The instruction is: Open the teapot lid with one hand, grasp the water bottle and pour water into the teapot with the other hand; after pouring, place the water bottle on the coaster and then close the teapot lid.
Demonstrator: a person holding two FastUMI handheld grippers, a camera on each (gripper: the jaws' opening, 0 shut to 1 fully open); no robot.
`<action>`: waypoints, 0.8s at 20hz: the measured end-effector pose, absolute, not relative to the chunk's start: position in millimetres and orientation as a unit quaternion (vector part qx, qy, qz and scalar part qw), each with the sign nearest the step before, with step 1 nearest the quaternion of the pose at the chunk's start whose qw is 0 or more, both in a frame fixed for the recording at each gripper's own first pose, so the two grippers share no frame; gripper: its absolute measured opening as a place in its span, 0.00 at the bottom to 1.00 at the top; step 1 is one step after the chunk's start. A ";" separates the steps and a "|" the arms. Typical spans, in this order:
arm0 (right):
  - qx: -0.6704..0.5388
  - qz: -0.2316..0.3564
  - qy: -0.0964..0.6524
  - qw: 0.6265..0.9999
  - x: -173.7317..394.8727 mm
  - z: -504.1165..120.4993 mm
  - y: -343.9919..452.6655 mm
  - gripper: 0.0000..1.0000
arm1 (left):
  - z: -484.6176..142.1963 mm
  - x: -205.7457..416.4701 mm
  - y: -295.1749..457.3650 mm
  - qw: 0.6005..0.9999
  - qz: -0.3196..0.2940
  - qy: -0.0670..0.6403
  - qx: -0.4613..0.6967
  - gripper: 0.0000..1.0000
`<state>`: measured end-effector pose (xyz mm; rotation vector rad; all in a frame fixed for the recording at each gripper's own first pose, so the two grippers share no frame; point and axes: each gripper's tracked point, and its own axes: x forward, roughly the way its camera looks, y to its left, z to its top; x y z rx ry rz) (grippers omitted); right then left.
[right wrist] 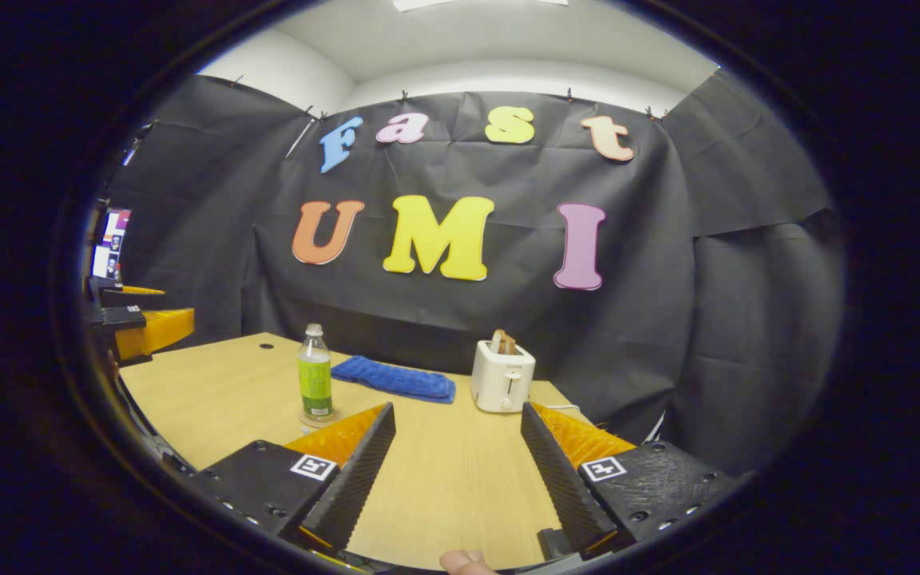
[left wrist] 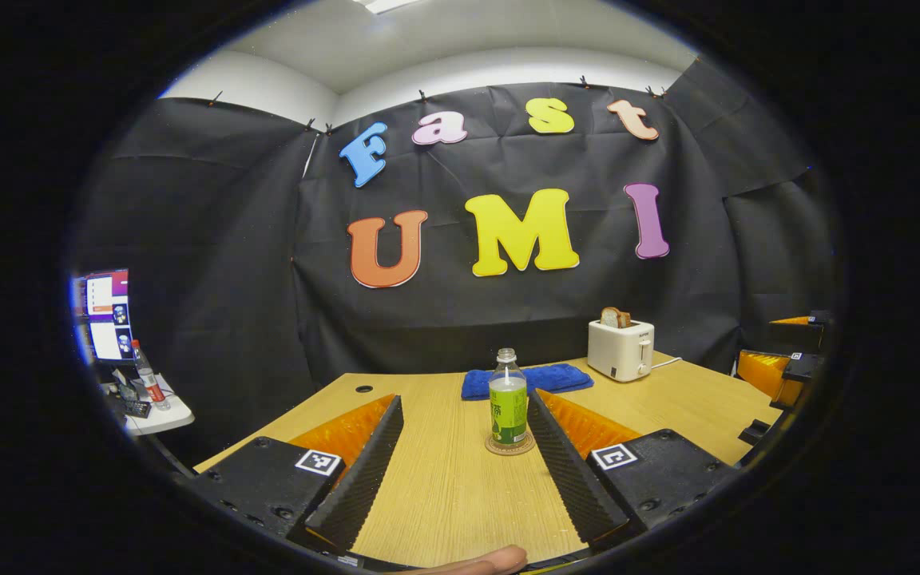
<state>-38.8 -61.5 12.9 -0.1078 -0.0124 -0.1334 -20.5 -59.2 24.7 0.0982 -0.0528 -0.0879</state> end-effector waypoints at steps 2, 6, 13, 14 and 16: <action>-0.041 -0.063 -0.006 0.997 -39.7 11.1 -56.4 0.95 | 21.7 -23.8 -65.3 0.997 -0.047 -0.022 0.057 0.97; -0.041 -0.040 0.016 0.998 -34.9 -2.4 -41.4 0.95 | 23.0 -24.2 -61.1 0.996 -0.053 -0.031 0.063 0.97; -0.046 -0.040 0.012 0.998 -33.3 -2.6 -36.7 0.95 | 20.8 -15.7 -38.0 0.999 -0.021 -0.021 0.034 0.98; -0.044 -0.041 0.015 0.998 -32.4 -4.2 -38.3 0.95 | 22.2 -16.1 -39.9 0.999 -0.022 -0.023 0.035 0.98; -0.042 -0.042 0.019 0.998 -32.5 -5.8 -39.9 0.95 | 22.8 -16.1 -44.5 0.999 -0.027 -0.027 0.037 0.97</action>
